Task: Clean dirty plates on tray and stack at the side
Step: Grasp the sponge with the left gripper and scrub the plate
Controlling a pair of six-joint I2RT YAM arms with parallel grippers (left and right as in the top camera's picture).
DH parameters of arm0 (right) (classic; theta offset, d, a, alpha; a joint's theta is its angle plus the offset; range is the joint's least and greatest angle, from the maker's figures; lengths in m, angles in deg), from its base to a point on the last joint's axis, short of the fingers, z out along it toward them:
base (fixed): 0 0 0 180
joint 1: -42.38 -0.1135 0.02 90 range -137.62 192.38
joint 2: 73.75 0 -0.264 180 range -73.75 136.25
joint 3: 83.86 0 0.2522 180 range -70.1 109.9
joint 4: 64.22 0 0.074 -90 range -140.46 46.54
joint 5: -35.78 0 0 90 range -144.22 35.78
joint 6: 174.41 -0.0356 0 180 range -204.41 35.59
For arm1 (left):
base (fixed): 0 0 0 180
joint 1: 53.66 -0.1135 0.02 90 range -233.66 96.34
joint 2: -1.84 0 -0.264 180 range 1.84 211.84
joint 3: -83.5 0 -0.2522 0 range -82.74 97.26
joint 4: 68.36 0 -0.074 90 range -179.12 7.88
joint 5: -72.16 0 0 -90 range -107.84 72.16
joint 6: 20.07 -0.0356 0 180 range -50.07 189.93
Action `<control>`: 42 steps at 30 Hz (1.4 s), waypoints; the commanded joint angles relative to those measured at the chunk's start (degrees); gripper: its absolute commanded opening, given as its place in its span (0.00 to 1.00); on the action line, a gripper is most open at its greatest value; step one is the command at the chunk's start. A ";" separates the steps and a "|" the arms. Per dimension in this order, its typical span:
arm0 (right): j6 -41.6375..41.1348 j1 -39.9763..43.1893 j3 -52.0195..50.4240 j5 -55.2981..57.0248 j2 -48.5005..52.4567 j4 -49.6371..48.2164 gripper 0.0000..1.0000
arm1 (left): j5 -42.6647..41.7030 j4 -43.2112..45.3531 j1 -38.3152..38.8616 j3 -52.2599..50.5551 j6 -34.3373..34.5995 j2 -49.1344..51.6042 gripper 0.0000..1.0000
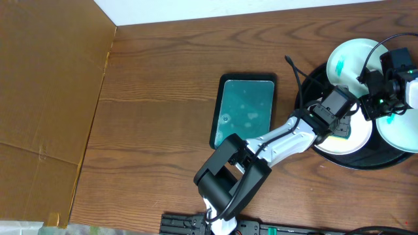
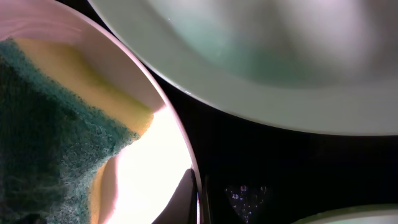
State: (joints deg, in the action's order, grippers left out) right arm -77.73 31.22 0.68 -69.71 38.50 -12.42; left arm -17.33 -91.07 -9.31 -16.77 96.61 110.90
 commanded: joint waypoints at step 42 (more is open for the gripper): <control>-0.63 0.98 0.46 -0.02 1.18 0.13 0.01 | 32.98 -10.05 -0.44 0.39 -4.83 1.33 0.15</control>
State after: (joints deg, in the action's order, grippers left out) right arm -78.10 31.22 0.68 -71.28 38.61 -12.18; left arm 7.83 -100.05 -8.02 -16.22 94.25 112.32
